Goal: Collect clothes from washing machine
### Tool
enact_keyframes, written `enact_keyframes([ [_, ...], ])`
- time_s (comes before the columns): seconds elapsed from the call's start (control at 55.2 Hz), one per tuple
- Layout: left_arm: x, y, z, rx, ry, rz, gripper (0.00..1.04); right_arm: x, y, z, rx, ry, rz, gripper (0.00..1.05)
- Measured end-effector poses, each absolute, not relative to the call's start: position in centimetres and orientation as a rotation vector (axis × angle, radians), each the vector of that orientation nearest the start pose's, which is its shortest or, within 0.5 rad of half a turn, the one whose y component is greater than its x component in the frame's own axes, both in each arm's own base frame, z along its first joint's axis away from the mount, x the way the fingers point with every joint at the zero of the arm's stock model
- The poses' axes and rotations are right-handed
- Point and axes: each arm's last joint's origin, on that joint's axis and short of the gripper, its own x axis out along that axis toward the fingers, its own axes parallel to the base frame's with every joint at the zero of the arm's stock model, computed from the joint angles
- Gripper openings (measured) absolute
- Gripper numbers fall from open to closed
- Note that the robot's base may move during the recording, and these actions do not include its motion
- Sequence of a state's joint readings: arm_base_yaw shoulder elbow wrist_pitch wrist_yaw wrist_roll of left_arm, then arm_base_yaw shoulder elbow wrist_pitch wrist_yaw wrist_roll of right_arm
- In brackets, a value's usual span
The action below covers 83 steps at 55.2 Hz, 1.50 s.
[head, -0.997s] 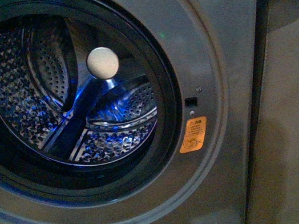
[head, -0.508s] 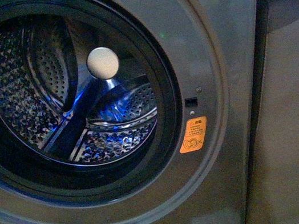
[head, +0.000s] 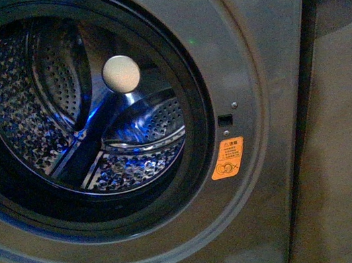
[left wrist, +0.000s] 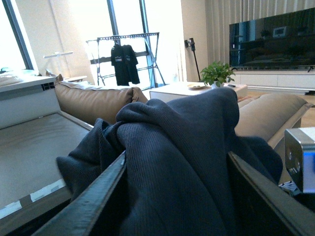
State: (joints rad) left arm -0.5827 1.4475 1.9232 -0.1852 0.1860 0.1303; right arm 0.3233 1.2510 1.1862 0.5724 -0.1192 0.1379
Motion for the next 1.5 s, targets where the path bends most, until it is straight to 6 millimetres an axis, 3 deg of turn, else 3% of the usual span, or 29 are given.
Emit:
enact_keyframes([
  [0.091, 22.2, -15.3, 56.0, 0.064, -0.344, -0.742, 0.78, 25.5, 7.2, 45.0, 0.179, -0.522, 0.392, 0.12],
  [0.236, 22.2, -15.2, 56.0, 0.063, -0.346, -0.742, 0.99, 24.8, 4.5, 46.0, 0.162, -0.590, 0.300, 0.10],
  [0.471, 22.2, -15.2, 56.0, 0.064, -0.346, -0.742, 0.98, 20.9, -3.1, 48.2, 0.072, -0.687, 0.148, 0.10],
  [0.707, 22.2, -15.2, 56.0, 0.063, -0.347, -0.742, 0.98, 18.6, -9.7, 46.3, -0.010, -0.621, 0.024, 0.10],
  [0.816, 22.2, -15.2, 56.0, 0.063, -0.347, -0.742, 0.98, 17.7, -13.3, 43.8, -0.022, -0.517, -0.061, 0.10],
  [0.925, 22.1, -15.2, 56.0, 0.063, -0.348, -0.742, 0.98, 16.1, -18.0, 39.7, 0.027, -0.340, -0.168, 0.10],
  [1.052, 22.1, -15.2, 56.1, 0.063, -0.348, -0.741, 0.98, 13.7, -22.0, 35.0, 0.137, -0.179, -0.271, 0.10],
  [1.178, 22.1, -15.2, 56.1, 0.063, -0.348, -0.742, 0.98, 12.1, -25.0, 30.0, 0.296, -0.029, -0.343, 0.10],
  [1.342, 22.1, -15.2, 56.1, 0.063, -0.348, -0.741, 0.98, 12.2, -27.2, 23.5, 0.606, 0.181, -0.404, 0.10],
  [1.414, 22.1, -15.2, 56.1, 0.063, -0.348, -0.741, 0.98, 12.7, -27.6, 20.2, 0.737, 0.279, -0.426, 0.26],
  [1.505, 22.1, -15.2, 56.1, 0.063, -0.348, -0.742, 0.98, 13.0, -27.7, 18.4, 0.790, 0.305, -0.438, 0.46],
])
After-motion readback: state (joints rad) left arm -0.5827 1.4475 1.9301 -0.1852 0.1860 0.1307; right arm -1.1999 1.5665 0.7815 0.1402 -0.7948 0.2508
